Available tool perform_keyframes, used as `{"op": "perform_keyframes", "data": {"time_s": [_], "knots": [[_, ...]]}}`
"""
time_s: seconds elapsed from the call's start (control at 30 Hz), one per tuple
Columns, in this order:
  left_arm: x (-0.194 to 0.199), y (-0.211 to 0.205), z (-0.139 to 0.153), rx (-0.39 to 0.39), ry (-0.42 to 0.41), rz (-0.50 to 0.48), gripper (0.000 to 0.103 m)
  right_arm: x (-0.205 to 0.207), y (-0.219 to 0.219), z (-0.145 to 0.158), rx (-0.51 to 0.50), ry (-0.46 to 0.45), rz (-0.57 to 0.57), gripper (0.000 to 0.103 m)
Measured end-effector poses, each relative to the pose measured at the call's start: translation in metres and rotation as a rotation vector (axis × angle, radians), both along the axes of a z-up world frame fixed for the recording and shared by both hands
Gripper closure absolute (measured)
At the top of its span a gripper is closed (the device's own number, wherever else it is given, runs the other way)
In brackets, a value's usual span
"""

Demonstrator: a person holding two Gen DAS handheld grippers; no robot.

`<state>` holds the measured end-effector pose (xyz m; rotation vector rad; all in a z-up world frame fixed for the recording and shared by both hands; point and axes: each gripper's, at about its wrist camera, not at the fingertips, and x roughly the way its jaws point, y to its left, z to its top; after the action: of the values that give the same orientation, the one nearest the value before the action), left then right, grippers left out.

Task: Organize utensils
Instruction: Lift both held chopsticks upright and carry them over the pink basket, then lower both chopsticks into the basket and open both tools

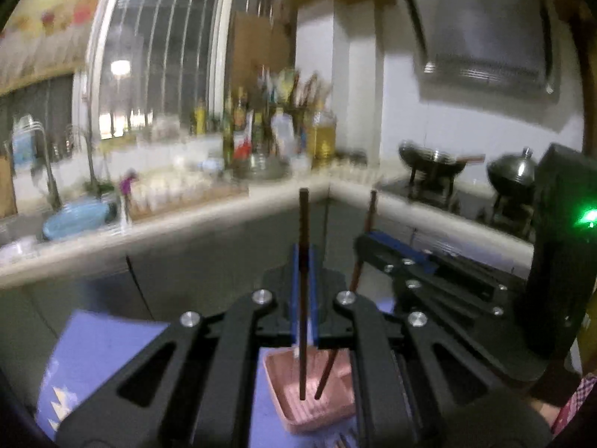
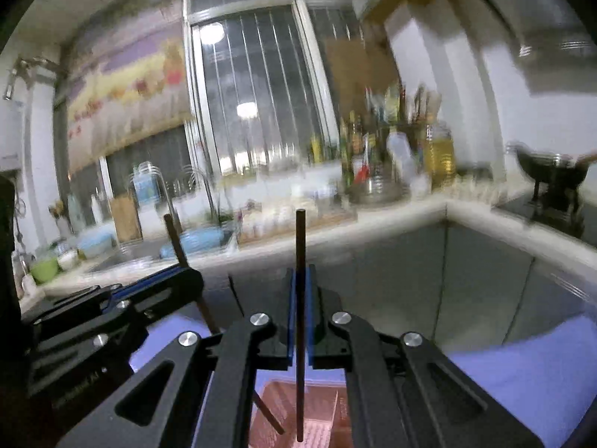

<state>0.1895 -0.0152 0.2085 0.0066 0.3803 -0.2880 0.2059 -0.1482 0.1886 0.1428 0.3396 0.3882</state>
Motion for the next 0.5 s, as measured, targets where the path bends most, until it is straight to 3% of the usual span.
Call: {"op": "perform_keyframes", "data": {"time_s": [0.17,0.3,0.33,0.37,0.4,0.5], "knots": [[0.036,-0.001,-0.052,-0.012,0.206,0.042,0.098,0.042,0.004,-0.044,-0.028,0.236,0.032,0.098],[0.044,-0.001,-0.072,-0.011,0.231,0.098,0.097,0.044,0.008,-0.046,-0.011,0.25,0.042,0.098],[0.046,-0.002,-0.077,-0.017,0.253,0.093,0.087,0.043,0.009,-0.047,-0.001,0.246,0.049,0.097],[0.047,-0.001,-0.079,-0.02,0.261,0.097,0.068,0.041,0.01,-0.047,-0.001,0.241,0.053,0.097],[0.047,-0.001,-0.08,-0.02,0.26,0.11,0.06,0.041,0.012,-0.047,-0.006,0.237,0.059,0.097],[0.038,0.001,-0.078,-0.005,0.212,0.15,0.056,0.033,0.013,-0.046,-0.006,0.22,0.063,0.094]]}}
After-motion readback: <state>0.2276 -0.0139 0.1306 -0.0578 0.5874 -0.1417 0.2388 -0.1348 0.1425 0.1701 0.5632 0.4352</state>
